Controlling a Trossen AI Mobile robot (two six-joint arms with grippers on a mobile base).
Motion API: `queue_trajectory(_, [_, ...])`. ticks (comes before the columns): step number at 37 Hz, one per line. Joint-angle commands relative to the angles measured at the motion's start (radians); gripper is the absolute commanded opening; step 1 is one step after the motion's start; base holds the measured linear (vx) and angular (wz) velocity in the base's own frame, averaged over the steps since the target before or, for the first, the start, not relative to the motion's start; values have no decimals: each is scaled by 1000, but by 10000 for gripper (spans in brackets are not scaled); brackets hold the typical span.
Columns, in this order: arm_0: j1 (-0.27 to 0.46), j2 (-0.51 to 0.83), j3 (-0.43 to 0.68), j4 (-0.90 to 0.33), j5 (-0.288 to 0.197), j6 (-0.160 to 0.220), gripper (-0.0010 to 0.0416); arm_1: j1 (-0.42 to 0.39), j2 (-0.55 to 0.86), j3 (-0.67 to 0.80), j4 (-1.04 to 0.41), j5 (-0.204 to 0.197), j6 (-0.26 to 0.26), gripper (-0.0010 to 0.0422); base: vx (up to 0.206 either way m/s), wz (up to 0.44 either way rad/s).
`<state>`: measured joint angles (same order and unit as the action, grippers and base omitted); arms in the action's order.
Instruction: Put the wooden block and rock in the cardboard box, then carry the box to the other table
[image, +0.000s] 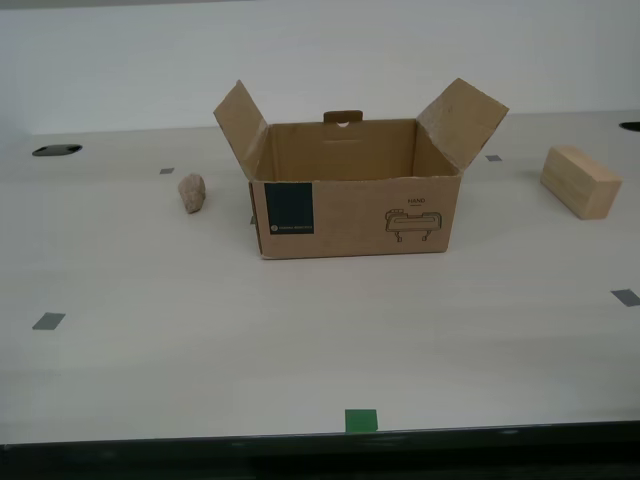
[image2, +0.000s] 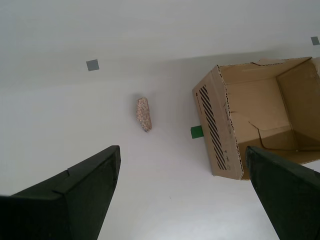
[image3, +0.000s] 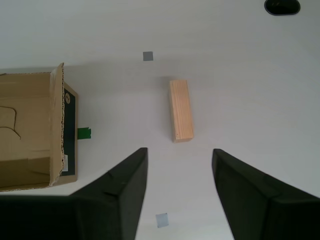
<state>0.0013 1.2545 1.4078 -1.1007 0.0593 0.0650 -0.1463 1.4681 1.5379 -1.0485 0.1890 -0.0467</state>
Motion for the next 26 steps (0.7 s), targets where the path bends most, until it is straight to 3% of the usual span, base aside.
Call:
queue_trajectory(1, [0, -1, 1, 0, -3, 5, 258, 0, 0, 1, -1, 3, 2, 338, 0, 0])
queue_trajectory(10, [0, -1, 1, 0, -3, 5, 412, 0, 0, 1, -2, 3, 2, 338, 0, 0])
queue_trajectory(14, [0, -1, 1, -2, -7, 8, 374, 0, 0, 1, -1, 3, 0, 339, 0, 0])
queue_trajectory(18, [0, -1, 1, -2, -40, 42, 360, 0, 0, 1, 1, 3, -7, 339, 0, 0])
queue_trajectory(26, [0, -1, 1, -2, -43, 48, 399, 0, 0, 1, 8, 3, -5, 339, 0, 0])
